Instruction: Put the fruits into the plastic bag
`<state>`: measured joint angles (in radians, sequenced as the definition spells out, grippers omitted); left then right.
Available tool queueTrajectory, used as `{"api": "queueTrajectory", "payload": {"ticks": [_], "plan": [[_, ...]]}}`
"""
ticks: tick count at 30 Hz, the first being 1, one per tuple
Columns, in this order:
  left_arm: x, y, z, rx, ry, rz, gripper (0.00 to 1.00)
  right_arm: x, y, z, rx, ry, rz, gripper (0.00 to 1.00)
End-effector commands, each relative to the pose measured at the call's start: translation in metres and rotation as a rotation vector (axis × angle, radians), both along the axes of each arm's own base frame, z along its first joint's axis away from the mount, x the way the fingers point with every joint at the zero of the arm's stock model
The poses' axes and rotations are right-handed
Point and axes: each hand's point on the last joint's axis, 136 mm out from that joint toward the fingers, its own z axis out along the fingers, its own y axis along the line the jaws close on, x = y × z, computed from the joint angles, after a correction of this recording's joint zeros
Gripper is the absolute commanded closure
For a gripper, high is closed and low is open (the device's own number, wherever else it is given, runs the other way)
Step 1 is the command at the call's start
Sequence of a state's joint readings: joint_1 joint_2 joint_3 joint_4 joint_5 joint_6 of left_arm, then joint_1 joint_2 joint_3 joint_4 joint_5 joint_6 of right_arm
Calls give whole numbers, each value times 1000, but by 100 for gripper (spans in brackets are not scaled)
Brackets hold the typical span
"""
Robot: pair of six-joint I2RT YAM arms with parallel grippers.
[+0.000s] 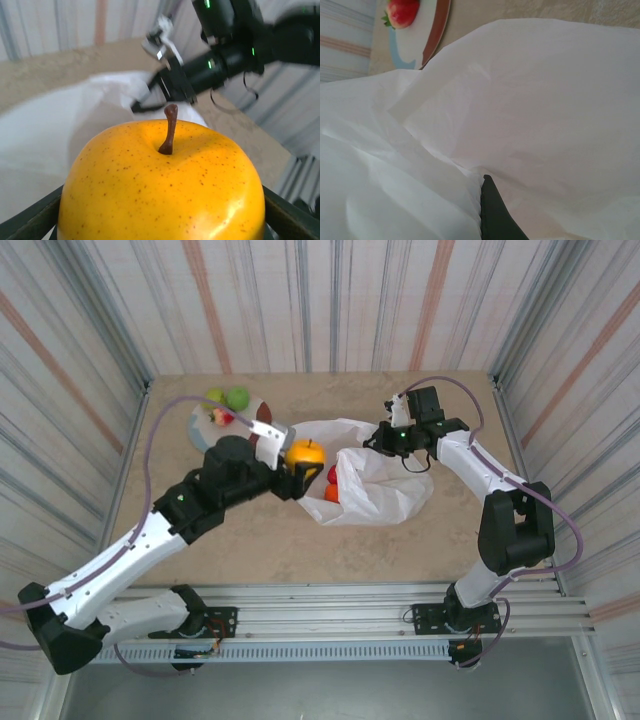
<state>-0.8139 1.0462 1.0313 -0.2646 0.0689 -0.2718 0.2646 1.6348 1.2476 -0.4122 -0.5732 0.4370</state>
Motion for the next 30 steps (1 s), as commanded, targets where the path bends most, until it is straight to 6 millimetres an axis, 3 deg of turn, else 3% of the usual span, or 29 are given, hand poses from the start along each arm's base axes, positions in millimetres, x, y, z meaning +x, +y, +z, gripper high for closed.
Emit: {"api": "queueTrajectory", "payload": {"ticks": [1,9,19,25,30], "plan": [[-7,-6,-33,14,74,-7,33,2,3,7,-1,-6,-4,100],[23,-21,-80,125,148,68,33,-1,4,10,-5,-7,-4,100],[57,-76,-128,137,267,40,30,-5,3,22,-8,-32,-5,100],[65,-116,-149,137,301,-5,27,-5,5,26,4,-38,1,100],[66,-137,-170,138,349,-42,24,-6,4,21,-2,-27,-1,100]]}}
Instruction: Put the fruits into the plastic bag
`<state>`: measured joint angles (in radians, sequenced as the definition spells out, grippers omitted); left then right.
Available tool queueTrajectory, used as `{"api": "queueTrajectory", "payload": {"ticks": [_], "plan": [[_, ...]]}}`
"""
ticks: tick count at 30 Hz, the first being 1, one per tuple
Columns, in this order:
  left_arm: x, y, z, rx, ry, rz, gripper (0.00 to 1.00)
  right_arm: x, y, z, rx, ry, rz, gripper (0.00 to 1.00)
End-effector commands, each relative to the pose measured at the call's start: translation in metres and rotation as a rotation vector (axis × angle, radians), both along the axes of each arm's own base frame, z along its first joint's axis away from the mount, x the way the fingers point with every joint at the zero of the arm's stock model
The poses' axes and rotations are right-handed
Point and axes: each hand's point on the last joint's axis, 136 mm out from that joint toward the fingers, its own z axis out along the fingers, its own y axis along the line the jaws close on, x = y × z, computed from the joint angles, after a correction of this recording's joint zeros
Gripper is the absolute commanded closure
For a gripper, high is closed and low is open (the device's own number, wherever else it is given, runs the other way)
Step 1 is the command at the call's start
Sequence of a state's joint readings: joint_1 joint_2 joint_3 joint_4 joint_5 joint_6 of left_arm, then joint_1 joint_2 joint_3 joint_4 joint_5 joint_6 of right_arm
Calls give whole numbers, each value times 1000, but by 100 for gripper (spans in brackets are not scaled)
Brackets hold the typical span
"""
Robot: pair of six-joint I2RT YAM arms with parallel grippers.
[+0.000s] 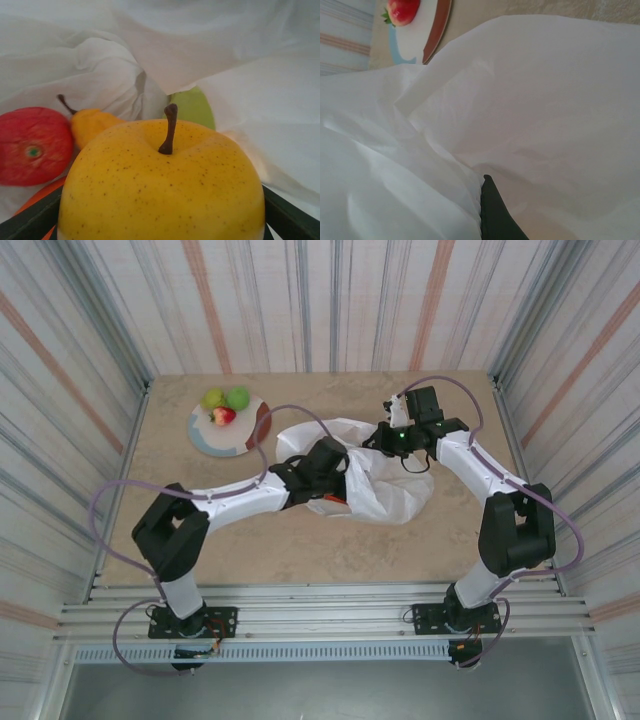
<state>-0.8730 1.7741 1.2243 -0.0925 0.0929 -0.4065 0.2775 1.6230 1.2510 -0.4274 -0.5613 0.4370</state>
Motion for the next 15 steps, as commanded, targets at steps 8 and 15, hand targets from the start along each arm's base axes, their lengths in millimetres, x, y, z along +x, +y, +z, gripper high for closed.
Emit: {"api": "queueTrajectory", "payload": {"ticks": [8,15], "plan": [[-3,-23,6,-70,11,-46,18,-2,-3,12,1,-14,-14,100],[-4,-19,13,-71,-9,-46,13,-2,-2,10,6,-9,-14,100]]}}
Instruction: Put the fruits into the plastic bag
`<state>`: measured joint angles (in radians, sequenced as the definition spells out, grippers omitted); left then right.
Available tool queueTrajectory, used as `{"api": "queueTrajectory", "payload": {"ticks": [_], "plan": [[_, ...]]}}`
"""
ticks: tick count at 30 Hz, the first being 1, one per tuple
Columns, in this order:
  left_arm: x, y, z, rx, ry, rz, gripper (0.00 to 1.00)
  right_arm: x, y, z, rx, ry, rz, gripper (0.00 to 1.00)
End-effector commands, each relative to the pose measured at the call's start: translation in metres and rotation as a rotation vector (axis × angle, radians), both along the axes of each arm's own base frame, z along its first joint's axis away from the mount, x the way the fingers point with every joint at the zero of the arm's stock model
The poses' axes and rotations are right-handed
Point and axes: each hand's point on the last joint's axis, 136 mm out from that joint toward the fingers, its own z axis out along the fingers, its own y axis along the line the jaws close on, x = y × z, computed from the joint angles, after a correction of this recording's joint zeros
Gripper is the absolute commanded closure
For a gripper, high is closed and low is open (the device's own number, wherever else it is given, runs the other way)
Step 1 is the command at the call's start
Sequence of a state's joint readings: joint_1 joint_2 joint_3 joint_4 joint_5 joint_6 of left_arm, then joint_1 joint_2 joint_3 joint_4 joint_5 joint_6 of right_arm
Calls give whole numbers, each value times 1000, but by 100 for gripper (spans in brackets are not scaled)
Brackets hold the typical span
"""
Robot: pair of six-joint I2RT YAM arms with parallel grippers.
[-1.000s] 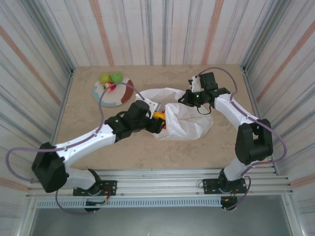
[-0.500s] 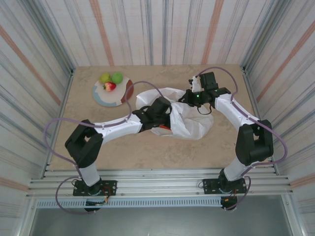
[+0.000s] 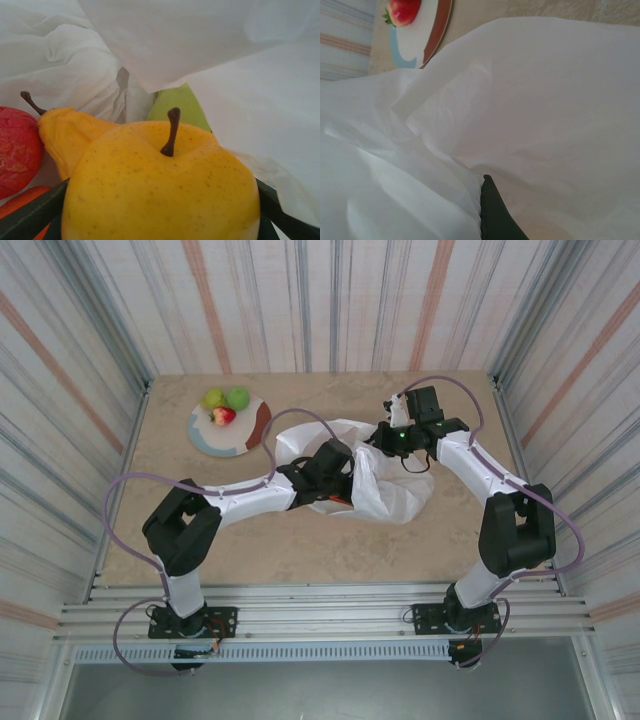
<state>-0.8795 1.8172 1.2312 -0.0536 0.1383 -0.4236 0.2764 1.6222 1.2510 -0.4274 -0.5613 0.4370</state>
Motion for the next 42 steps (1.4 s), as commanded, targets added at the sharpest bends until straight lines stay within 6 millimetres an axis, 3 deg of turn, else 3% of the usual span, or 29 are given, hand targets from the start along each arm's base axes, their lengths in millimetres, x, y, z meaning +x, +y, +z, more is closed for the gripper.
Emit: {"api": "queueTrajectory", "payload": {"ticks": [1,16,22,28,35,42], "plan": [[-1,-5,25,-45,-46,-15,12,-3,-2,8,5,-7,-13,100],[-1,12,44,-81,-64,0,8,-4,-4,2,-6,2,-14,100],[-3,35,52,-79,-69,23,11,-4,-8,-1,-9,8,-21,100],[-18,71,57,-54,-88,29,15,-3,-9,-3,-6,11,-25,100],[-45,92,81,-75,-166,-64,18,-2,-6,-5,2,17,-23,100],[-65,99,122,-150,-252,-171,20,-1,-4,-2,5,10,-21,100]]}}
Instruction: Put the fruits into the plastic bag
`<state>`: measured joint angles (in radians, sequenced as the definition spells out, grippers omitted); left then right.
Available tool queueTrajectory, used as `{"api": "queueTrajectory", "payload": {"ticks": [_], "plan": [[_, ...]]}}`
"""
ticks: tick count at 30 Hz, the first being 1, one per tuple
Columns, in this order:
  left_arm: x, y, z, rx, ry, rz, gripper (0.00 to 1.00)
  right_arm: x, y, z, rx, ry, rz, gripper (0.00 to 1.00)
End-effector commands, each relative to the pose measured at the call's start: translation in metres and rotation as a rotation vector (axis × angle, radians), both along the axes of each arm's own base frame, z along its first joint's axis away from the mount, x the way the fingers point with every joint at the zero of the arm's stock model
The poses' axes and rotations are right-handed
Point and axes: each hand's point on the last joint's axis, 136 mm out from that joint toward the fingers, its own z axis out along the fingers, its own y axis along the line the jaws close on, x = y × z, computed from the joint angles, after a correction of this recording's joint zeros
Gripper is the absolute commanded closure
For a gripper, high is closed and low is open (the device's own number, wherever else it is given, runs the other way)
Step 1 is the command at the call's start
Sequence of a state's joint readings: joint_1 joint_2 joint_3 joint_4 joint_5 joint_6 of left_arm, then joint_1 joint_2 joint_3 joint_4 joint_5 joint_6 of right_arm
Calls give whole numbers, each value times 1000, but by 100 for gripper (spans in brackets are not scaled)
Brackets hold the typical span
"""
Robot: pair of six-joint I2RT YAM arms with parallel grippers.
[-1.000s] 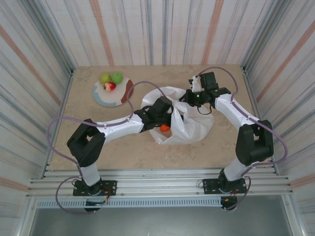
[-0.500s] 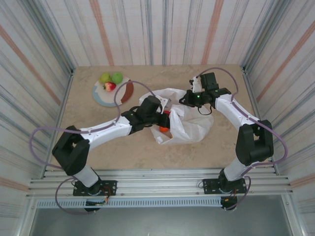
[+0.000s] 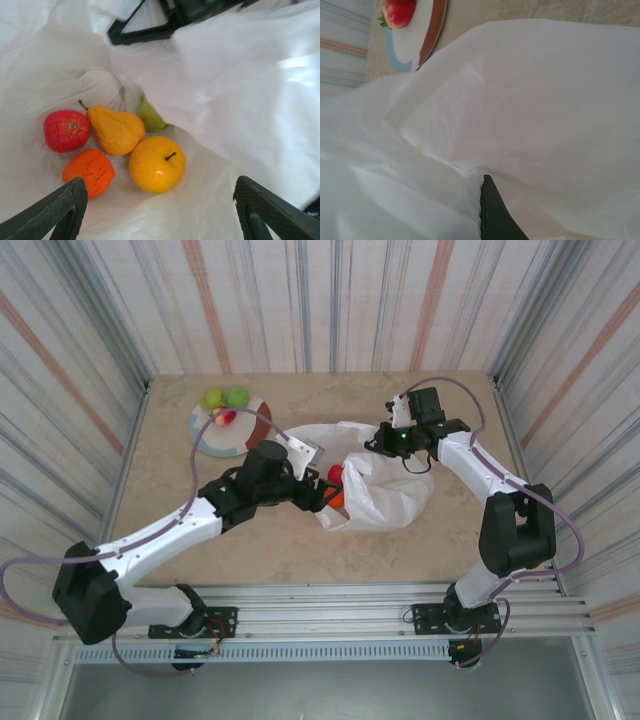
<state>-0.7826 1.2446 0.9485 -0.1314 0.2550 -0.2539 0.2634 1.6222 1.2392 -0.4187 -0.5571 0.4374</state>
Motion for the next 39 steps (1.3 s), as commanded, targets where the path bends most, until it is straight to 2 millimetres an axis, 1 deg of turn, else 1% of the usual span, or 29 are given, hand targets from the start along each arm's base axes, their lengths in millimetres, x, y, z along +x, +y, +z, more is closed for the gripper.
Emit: {"api": "queueTrajectory", "payload": {"ticks": [1,4,6,9,11,14,17,19,22,25,28,31,39], "plan": [[-14,7,22,-34,-56,-86,20,-4,2,0,6,10,-7,100],[-13,20,50,-99,-103,-77,20,-4,1,1,4,9,-5,100],[-3,37,67,-132,-130,-11,20,-3,1,2,3,4,-6,100],[28,77,82,-159,-127,199,19,-3,3,4,8,3,-4,100],[50,108,83,-172,-103,342,19,-2,3,6,12,0,-3,100],[76,151,82,-207,-66,518,17,-2,5,7,11,-3,0,100],[98,187,73,-211,-49,665,15,-2,6,8,12,-5,3,100],[115,212,60,-187,-26,765,14,-2,6,7,13,-3,4,100],[137,239,41,-180,24,858,14,-1,7,7,13,-2,7,100],[155,259,24,-155,55,923,14,-1,7,7,14,-5,8,100],[171,275,5,-108,81,974,14,-1,8,7,20,-3,13,100],[185,287,-11,-76,116,1005,14,0,8,5,20,-1,14,100],[219,309,-49,10,181,1047,13,0,11,7,34,-3,20,100]]}}
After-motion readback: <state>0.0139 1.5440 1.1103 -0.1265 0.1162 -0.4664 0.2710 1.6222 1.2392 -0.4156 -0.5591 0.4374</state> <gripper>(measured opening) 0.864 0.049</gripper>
